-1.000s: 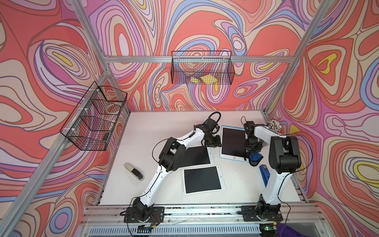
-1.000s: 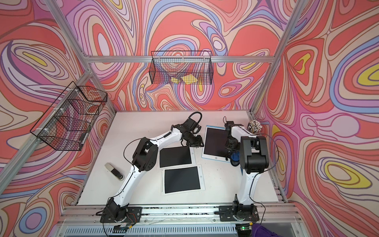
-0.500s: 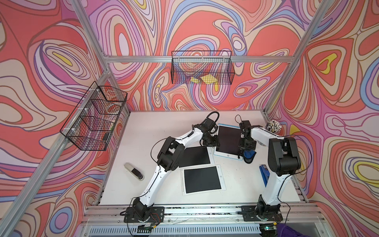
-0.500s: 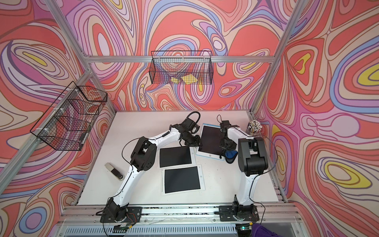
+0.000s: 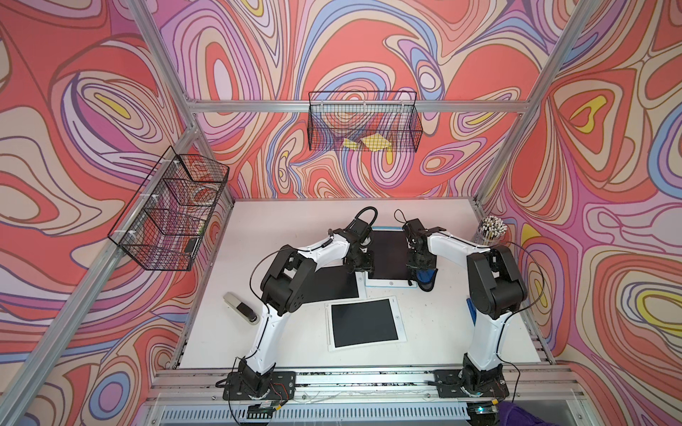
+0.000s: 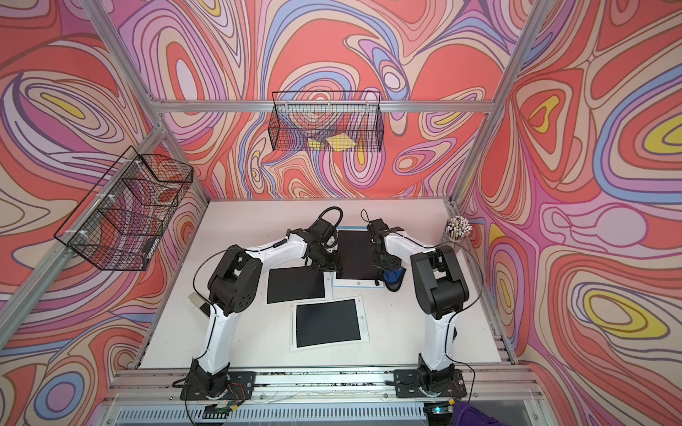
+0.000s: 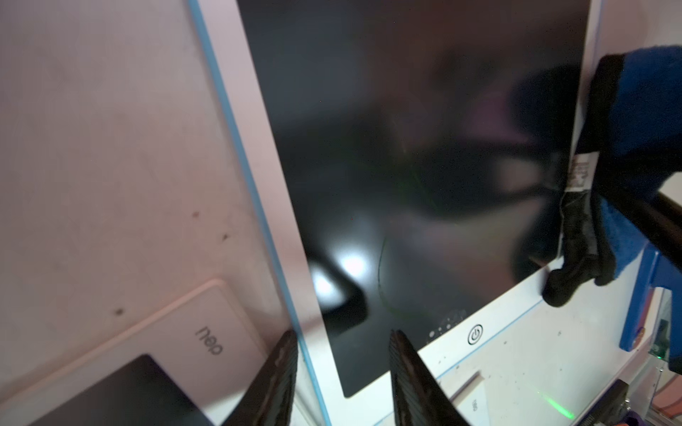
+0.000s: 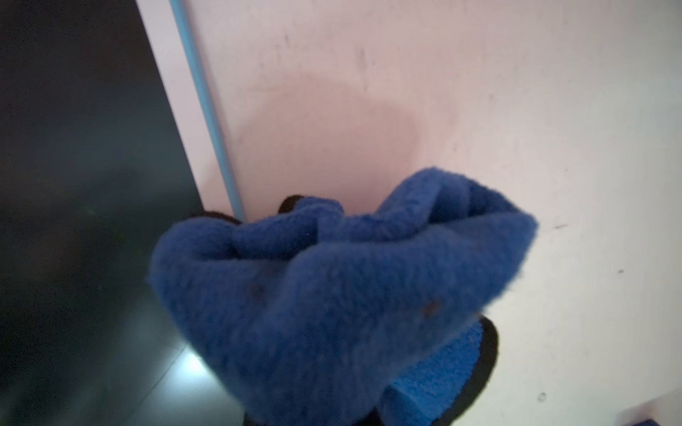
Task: Wipe the drawing tablet
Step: Move the drawing tablet to the center of the board, then wipe the dirt from the drawing tablet.
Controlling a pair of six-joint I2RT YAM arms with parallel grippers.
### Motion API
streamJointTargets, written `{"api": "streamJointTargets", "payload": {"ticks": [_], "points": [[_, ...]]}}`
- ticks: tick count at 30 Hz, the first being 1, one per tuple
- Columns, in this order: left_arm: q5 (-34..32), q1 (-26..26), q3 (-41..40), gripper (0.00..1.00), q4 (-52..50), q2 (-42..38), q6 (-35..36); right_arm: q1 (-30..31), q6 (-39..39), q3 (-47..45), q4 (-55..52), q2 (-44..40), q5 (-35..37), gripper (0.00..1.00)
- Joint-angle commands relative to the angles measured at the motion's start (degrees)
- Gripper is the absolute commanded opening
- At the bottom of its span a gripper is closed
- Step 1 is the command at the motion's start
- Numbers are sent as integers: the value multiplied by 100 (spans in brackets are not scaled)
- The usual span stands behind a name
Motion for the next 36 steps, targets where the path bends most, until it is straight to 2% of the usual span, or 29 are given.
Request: {"api": "streamJointTargets", "payload": {"ticks": [1,14,17,20,23,26,32,36], "points": [[242,-220,-393,43,41,47,141,595,295,-432,430,350,-2194,0],[144,-196,-1100,43,98,-488,154,1103,621,-834,636,-1,-2640,0],[76,-32,-1118,43,182,-487,109,1087,568,-625,227,-164,-1949,0],[106,299,-868,44,133,-426,126,1040,341,36,-358,-351,-1064,0],[-5,627,-353,44,3,-266,165,1006,72,819,-662,-317,-597,0],[-282,798,634,44,-512,156,382,972,-137,1603,-805,118,-534,0],[-931,875,2874,48,-1490,1200,1026,818,-236,2666,-759,1397,-1212,0],[-1019,979,4374,49,-2263,2185,1310,763,-207,2607,-626,1678,-1393,0]]}}
